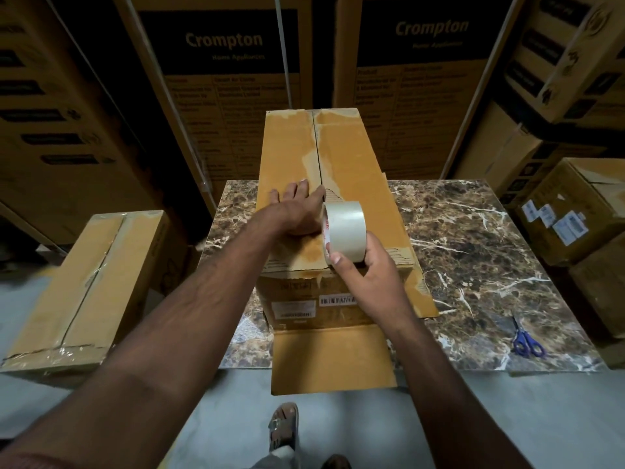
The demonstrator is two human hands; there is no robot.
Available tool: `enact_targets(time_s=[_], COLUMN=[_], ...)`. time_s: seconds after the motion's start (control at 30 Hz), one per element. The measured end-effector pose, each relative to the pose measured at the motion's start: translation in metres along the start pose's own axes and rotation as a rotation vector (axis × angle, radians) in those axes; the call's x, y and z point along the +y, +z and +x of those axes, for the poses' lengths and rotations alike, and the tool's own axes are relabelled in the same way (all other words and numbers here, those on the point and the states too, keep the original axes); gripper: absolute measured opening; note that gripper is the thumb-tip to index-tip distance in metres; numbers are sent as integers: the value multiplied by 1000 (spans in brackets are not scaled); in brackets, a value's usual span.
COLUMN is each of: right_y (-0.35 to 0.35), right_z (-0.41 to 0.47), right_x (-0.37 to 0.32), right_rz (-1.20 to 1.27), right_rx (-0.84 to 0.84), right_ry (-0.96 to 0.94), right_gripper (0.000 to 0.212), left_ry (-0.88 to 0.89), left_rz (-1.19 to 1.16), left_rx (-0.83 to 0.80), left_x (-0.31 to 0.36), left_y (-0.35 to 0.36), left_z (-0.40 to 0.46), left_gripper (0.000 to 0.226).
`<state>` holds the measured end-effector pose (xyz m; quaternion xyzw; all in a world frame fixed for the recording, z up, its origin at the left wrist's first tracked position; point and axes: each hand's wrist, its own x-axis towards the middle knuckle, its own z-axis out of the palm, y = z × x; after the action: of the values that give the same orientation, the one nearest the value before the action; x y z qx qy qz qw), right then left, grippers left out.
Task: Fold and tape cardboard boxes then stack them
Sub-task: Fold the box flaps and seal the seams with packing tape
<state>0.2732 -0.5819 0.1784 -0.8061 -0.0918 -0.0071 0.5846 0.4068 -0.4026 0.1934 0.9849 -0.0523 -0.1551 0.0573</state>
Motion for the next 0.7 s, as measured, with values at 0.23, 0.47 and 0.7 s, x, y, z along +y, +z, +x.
enact_targets(time_s=[0.23,0.47,0.7], right_y=[6,20,25], right_z=[-13,-65,-77], right_x=[-6,5,4], right_rz=[3,59,91], right_rx=[65,133,196], right_ry=[-30,-46,-17], right_gripper=[39,17,29], left_ry=[-30,88,-10], left_rz=[-9,-78,-2], left_rx=[69,160,127], left_x=[2,-3,16], left_y=[7,10,6], left_z=[-1,-22,-40], left_gripper=[90,65,74])
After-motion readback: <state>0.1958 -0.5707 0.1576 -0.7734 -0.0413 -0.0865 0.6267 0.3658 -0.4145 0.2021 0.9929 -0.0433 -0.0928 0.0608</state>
